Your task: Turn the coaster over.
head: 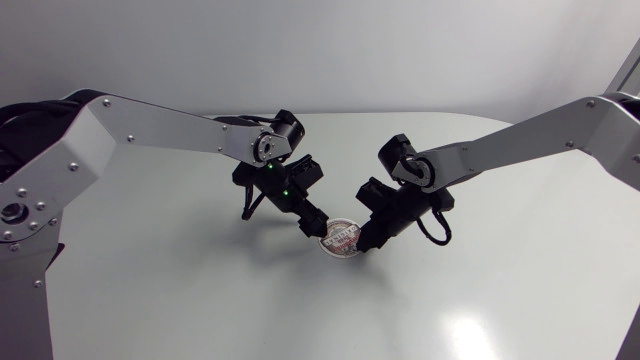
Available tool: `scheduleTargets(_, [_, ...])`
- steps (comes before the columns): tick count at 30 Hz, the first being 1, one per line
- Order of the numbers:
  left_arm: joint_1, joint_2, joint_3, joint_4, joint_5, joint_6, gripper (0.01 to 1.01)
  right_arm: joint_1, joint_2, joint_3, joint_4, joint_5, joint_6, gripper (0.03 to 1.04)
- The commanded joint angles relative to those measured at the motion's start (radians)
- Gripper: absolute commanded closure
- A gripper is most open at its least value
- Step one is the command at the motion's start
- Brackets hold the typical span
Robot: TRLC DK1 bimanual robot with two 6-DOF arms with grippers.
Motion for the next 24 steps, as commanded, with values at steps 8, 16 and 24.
scheduleTargets(8, [0.041,0.086,0.096,-0.028,0.056,0.011,0.043,-0.012,0.051,-0.01,-0.014,0.007,-0.026,1.02])
scheduleTargets(16, [0.042,0.109,0.124,-0.035,0.07,0.005,0.043,-0.009,-0.041,-0.012,-0.055,-0.018,-0.028,1.02])
scheduleTargets(24, [0.062,0.113,0.132,-0.04,0.1,0.013,0.043,0.016,-0.107,0.036,-0.084,-0.018,-0.005,1.02])
